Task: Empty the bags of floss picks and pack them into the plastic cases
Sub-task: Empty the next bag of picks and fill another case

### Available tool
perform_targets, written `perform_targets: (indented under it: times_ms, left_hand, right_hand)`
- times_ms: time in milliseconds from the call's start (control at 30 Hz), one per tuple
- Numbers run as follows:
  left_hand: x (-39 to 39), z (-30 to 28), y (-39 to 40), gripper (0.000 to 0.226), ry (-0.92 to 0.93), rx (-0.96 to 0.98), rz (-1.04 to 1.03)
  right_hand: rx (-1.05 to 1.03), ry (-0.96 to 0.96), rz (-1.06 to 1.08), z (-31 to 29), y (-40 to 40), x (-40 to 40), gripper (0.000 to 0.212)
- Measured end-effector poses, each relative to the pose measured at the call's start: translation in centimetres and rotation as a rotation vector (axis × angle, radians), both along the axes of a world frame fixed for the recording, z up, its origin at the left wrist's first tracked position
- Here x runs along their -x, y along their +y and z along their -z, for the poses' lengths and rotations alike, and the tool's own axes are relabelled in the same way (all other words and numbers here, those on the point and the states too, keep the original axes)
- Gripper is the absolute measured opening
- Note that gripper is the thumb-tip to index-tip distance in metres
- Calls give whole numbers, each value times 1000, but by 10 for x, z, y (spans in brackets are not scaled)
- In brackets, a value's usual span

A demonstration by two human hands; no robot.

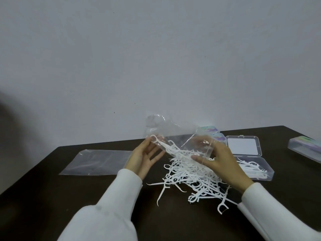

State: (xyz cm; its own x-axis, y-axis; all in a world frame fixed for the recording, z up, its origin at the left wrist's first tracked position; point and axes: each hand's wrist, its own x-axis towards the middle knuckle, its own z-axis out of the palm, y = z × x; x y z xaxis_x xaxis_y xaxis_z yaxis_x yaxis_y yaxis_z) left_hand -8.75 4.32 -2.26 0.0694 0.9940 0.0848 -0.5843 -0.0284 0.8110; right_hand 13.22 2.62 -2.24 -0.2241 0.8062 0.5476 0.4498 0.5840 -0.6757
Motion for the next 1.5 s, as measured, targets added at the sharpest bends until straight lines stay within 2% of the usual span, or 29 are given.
perform_targets:
  times_ms: [233, 333, 433, 567, 633, 733, 867, 1000, 1067, 1200, 1400, 1500]
  left_hand:
    - [9, -6, 2, 18, -43, -47, -72]
    - [9, -9, 1, 35, -85, -60, -116]
    - [9, -13, -1, 40, -125, -73, -120]
    - [-2, -10, -4, 22, -90, -61, -40]
    - [-9, -7, -6, 19, -70, -54, 1]
    - [-11, -8, -6, 20, -82, -56, 9]
    - [-7, -10, -6, 31, -118, -63, 5]
    - [-7, -12, -8, 25, -108, -68, -15]
    - [-6, -12, -7, 27, -118, -67, -31]
    - [3, -15, -5, 42, -201, -49, -79]
    - [18, -19, -2, 21, -293, -33, -169]
    - [17, -17, -3, 20, -282, -21, -167]
  right_hand:
    - [9, -51, -36, 2, 2, 2, 43]
    - [20, -88, -36, 5, 4, 2, 49]
    - [56, -110, -24, 10, 5, 1, 60]
    - [101, -188, -9, 8, 0, 3, 59]
    - [66, -217, -15, 11, 0, 5, 57]
    - [-32, -319, 88, 18, 7, 2, 66]
    - [-122, -505, 218, 21, 9, -3, 43]
    - [-178, -614, 271, 28, 13, -4, 63]
    - [-162, -655, 281, 24, 11, -4, 60]
    - [-96, -649, 285, 17, 5, -1, 35]
    - [-56, -622, 287, 20, 6, -3, 28]
    - [-8, -441, 187, 21, 6, 0, 29]
